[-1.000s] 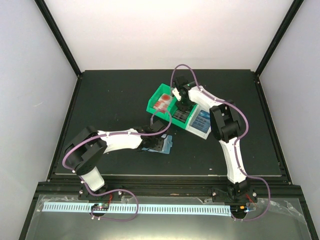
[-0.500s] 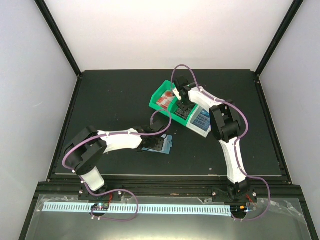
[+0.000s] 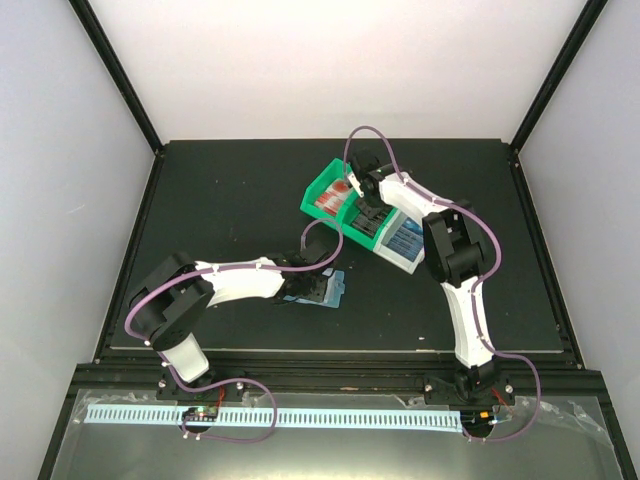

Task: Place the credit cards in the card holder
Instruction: Pick up the credit card from the storage box.

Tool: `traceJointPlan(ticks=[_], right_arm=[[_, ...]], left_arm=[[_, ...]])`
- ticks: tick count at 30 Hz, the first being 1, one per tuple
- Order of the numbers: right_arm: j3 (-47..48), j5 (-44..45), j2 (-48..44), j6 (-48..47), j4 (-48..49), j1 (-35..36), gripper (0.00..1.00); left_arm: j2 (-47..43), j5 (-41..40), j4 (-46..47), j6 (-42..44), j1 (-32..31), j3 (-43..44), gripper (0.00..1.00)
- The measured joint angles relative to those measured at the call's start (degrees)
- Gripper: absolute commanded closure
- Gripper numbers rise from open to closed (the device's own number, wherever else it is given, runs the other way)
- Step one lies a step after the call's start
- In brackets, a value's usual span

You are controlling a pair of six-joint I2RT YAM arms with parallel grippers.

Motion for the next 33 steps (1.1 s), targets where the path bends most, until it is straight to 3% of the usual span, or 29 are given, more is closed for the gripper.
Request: traceJointPlan(ticks=[16, 33], right_arm=[[-6.03, 5.84, -2.89, -2.84, 6.64, 0.00, 0.85], [-7.30, 14.32, -2.97, -7.50, 12.11, 0.00, 0.82]], left_arm=[[-0.07, -0.07, 0.22, -0.11, 0.00, -0.22, 0.59], [-0.37, -0.13, 0.87, -0.17, 0.00, -0.72, 0.59]])
